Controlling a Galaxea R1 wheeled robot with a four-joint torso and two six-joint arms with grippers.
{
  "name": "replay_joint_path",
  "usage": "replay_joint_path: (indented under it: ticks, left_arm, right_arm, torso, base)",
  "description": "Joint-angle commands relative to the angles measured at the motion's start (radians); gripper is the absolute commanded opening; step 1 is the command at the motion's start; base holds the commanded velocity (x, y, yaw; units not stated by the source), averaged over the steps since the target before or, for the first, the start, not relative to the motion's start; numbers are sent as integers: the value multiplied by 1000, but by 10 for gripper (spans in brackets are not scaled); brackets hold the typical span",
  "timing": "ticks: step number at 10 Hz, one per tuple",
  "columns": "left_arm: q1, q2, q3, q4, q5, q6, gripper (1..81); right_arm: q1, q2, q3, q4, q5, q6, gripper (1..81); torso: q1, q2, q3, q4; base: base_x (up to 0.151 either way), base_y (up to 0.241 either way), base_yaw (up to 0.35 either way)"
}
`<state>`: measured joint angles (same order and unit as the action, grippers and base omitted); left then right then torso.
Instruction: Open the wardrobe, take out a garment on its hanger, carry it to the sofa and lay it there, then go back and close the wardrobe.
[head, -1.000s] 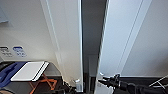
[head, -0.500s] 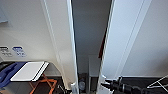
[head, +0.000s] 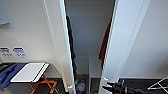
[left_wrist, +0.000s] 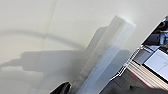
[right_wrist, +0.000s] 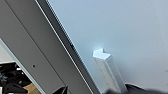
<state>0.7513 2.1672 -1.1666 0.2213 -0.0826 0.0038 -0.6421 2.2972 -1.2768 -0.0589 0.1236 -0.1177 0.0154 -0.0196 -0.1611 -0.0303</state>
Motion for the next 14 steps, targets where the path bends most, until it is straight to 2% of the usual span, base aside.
replay_joint_path:
  ticks: [1,3,9,11,14]
  left_arm:
    - [-19,53,306,47,115,-24,811]
    - [-13,43,309,49,115,-24,811]
    - [81,56,285,110,113,-24,811]
    - [118,34,288,127,113,-24,811]
    - [148,-62,347,144,93,-19,811]
  right_arm:
    - [23,26,104,-4,-251,43,811]
    - [8,26,99,-25,-251,44,811]
    - [-46,-31,99,-36,-239,41,811]
    - [-51,-51,105,-35,-233,42,811]
    - [-54,-120,125,-33,-226,44,811]
  torso:
    - [0,0,-4,0]
    - [0,0,18,0]
    - [0,0,18,0]
    - [0,0,18,0]
    - [0,0,19,0]
  base:
    - [0,0,0]
    - [0,0,0]
    - [0,0,0]
    - [0,0,0]
    - [0,0,0]
